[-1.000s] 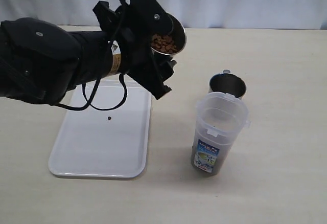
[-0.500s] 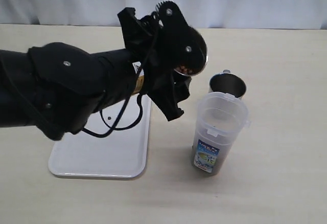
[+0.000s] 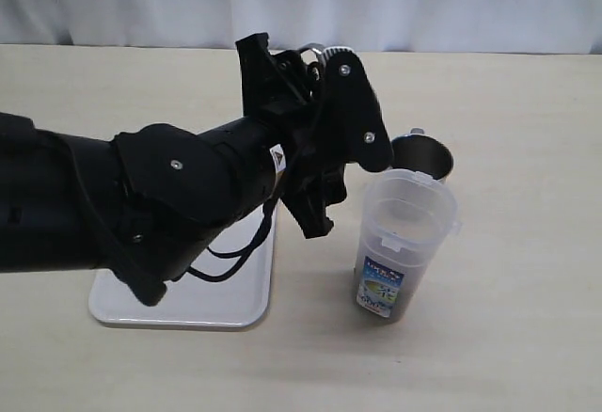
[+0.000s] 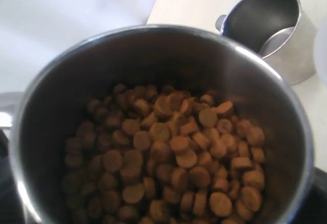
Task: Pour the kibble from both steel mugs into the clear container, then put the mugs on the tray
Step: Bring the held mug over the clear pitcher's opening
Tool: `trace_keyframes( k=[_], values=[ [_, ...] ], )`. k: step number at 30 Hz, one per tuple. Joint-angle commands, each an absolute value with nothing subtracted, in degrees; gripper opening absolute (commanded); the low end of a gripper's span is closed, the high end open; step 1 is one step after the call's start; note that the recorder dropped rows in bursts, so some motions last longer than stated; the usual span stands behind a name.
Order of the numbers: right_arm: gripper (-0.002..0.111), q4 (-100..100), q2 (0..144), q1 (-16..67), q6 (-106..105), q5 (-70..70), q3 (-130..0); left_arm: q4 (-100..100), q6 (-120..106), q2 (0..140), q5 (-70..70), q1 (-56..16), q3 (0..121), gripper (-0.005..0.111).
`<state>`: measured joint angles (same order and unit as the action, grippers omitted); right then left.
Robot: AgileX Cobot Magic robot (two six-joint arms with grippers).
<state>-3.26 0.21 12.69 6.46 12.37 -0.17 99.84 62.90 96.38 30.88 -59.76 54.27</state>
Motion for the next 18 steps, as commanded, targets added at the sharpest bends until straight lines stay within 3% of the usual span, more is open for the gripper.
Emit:
trace_keyframes(
  k=[1,18],
  values=[
    [0.005,-3.85,0.00,12.88,6.01,12.26,0.00,99.95,62.55,96.08,32.35,-60.33,54.30,0.000],
    [0.005,-3.85,0.00,12.88,6.01,12.26,0.00,99.95,58.09,96.08,34.58,-64.45,54.30,0.000]
  ],
)
